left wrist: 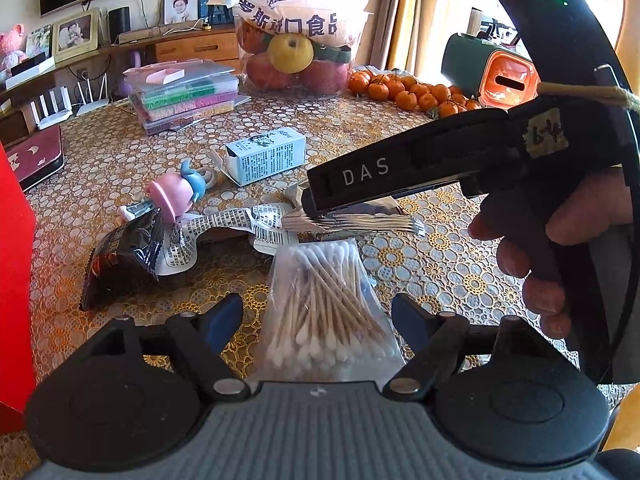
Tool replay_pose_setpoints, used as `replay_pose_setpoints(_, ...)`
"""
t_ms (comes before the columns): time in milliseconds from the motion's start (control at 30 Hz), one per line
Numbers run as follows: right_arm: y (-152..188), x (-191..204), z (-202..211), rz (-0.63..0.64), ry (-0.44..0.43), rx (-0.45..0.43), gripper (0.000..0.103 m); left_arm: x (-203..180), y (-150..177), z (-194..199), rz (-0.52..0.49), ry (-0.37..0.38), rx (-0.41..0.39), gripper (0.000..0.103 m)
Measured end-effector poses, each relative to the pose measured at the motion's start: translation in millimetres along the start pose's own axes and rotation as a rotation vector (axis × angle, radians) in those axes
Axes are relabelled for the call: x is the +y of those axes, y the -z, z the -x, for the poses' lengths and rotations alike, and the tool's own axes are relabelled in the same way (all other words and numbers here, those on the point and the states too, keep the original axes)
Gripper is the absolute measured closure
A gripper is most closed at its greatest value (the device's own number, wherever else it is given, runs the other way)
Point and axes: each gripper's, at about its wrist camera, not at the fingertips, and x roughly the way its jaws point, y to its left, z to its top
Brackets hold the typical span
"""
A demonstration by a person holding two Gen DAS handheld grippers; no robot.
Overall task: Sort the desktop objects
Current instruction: 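Grasp the cotton swab bag with the left gripper while the right gripper grasps the silver snack packet, then lift the swab bag and snack packet and carry them toward the red box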
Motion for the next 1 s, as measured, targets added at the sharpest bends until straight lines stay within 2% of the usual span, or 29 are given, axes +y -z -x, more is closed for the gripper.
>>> replay_pose_setpoints(133, 1, 1, 2, 0.01, -0.012, -0.003, 0.046, -1, 1, 0, 0.001, 0.004, 0.003, 0.038)
replay_pose_setpoints(200, 1, 1, 3, 0.004, -0.015, -0.006, 0.049, -2, 1, 1, -0.005, -0.004, -0.002, 0.04)
replay_pose_setpoints(267, 1, 1, 4, -0.001, -0.015, -0.006, 0.05, -3, 1, 1, -0.011, -0.006, -0.004, 0.046)
replay_pose_setpoints(567, 3, 0, 8, -0.021, -0.018, -0.017, 0.055, 2, -1, 3, 0.034, 0.01, 0.003, 0.059)
replay_pose_setpoints(733, 4, 1, 11, -0.017, -0.019, -0.017, 0.058, 4, -2, 8, 0.058, 0.009, -0.009, 0.064)
replay_pose_setpoints(767, 4, 1, 12, -0.016, -0.016, -0.017, 0.064, 5, -2, 10, 0.064, 0.006, -0.016, 0.065)
replay_pose_setpoints(800, 4, 1, 13, -0.015, -0.013, -0.02, 0.066, 5, -2, 12, 0.07, 0.004, -0.023, 0.065)
replay_pose_setpoints(1000, 5, 3, 19, 0.001, -0.003, -0.005, 0.069, 11, -1, 21, 0.096, 0.006, -0.032, 0.066)
